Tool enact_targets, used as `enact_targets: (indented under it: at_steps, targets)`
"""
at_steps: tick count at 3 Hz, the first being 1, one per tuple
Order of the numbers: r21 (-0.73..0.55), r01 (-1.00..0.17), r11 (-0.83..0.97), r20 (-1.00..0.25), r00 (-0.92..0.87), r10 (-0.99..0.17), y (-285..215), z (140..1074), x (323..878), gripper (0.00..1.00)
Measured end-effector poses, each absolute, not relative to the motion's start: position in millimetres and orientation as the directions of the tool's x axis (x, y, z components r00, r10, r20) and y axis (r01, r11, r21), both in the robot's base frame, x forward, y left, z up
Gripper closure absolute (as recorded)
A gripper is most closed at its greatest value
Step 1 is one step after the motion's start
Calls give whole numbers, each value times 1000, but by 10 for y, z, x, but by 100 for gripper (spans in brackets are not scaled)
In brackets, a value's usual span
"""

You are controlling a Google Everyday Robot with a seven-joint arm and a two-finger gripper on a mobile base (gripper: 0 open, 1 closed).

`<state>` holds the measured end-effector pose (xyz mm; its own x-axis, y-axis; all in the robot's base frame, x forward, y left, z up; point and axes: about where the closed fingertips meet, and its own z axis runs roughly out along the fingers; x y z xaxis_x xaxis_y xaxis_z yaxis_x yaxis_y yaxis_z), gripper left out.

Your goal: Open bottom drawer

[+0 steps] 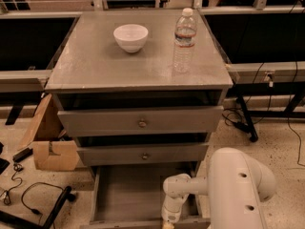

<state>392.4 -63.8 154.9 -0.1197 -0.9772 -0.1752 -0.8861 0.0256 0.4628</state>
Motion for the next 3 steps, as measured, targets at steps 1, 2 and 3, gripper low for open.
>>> enact_targets:
  at_steps: [1, 2, 3]
  targets:
    - [463, -886, 26, -175, -120, -977, -638, 1549, 3924, 81]
    - [463, -886, 26, -175, -120, -977, -638, 1549, 3924, 58]
    - [463, -886, 26, -175, -120, -977, -638, 1549, 3924, 35]
